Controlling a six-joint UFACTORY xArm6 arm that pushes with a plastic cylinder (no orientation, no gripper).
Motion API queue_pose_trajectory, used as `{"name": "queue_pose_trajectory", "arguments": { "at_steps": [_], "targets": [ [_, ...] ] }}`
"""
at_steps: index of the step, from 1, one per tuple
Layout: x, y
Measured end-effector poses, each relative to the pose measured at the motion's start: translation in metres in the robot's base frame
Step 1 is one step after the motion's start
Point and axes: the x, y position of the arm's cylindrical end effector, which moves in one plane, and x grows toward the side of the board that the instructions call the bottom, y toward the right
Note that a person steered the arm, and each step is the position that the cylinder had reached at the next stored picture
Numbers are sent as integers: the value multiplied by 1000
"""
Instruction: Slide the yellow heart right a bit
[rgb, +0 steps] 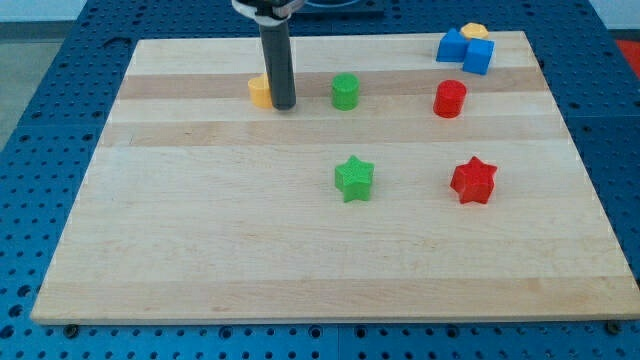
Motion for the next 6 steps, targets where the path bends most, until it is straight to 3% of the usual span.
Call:
{"name": "queue_pose_trajectory", "arguments": {
  "at_steps": [1, 2, 4, 6],
  "targets": [
    [-33, 3],
    [-21, 4],
    [48, -5],
    [13, -110]
  ]
}}
